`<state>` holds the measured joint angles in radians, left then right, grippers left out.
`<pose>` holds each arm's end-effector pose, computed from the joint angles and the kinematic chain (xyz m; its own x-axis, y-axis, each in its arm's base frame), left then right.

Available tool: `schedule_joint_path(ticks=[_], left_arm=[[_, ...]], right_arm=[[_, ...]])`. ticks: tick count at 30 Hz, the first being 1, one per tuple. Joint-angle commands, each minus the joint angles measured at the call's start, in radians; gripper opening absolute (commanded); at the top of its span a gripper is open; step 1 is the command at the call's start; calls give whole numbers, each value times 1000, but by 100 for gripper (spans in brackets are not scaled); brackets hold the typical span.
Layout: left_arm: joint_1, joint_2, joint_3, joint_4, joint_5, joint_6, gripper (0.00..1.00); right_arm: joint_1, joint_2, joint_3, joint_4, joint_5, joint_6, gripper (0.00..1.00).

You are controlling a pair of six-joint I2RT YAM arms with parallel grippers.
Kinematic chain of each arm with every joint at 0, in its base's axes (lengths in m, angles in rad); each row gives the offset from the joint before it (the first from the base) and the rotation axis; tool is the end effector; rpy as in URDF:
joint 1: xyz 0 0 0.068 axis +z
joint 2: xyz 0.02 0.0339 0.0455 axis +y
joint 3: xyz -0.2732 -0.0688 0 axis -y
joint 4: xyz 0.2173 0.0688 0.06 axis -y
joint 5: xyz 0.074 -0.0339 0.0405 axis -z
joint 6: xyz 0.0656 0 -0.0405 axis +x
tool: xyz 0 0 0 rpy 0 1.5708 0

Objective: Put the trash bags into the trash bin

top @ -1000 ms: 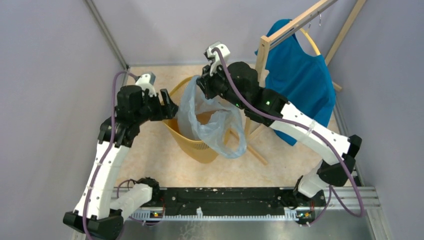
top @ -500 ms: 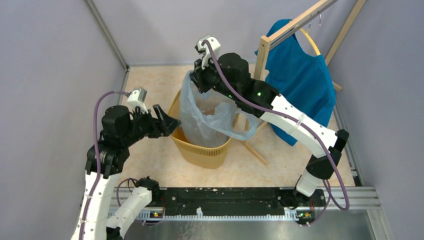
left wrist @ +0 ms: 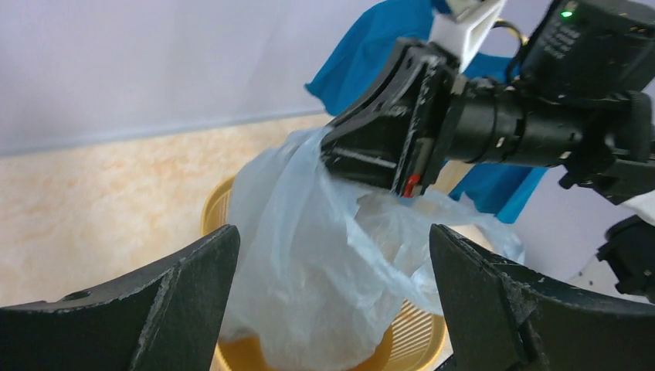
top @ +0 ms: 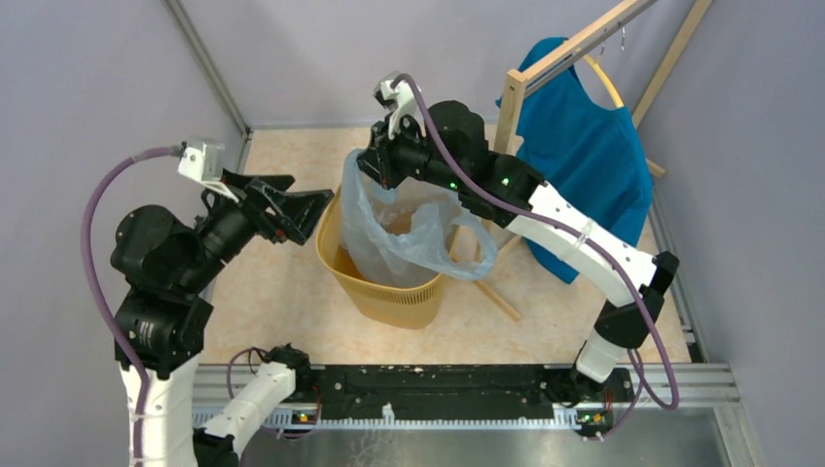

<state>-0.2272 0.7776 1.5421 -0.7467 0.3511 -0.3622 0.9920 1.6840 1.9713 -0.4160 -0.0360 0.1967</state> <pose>0.0692 -0.0391 0.5013 -0.1774 -0.3005 -0.9371 0.5172 0.7817 -0.3486 0.2062 0.3199 0.4862 -0.2362 -0.0044 -0.9717 -0.8259 0.5278 0.1983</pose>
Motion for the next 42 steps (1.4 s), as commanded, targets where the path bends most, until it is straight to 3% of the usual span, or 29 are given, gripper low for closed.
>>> schedule_joint_path(ticks=[1,5,13,18,22,26,28,36,42], left_arm=[[-1,87,-27,167,135,-8,99],[-1,112,-94,233,198,-27,97],[-1,130,-190,276,174,-65,73],[-1,133,-224,299,191,-90,36],[-1,103,-253,282,161,-78,18],[-1,53,-309,284,136,-91,15],[-1,39,-325,282,132,-97,13],[-1,-21,-367,322,125,-87,11],[-1,-74,-420,383,118,-101,10]], right_arm=[[-12,9,72,7,-91,33,8],[-12,16,94,-18,-121,31,12],[-12,23,105,-36,-152,52,13],[-12,25,123,-71,-154,59,16],[-11,8,162,-169,-99,67,40],[-12,-58,165,-279,-81,85,68],[-12,-117,130,-319,-63,99,78],[-12,-486,-196,-357,30,254,86],[-13,-777,-539,-314,317,496,88]])
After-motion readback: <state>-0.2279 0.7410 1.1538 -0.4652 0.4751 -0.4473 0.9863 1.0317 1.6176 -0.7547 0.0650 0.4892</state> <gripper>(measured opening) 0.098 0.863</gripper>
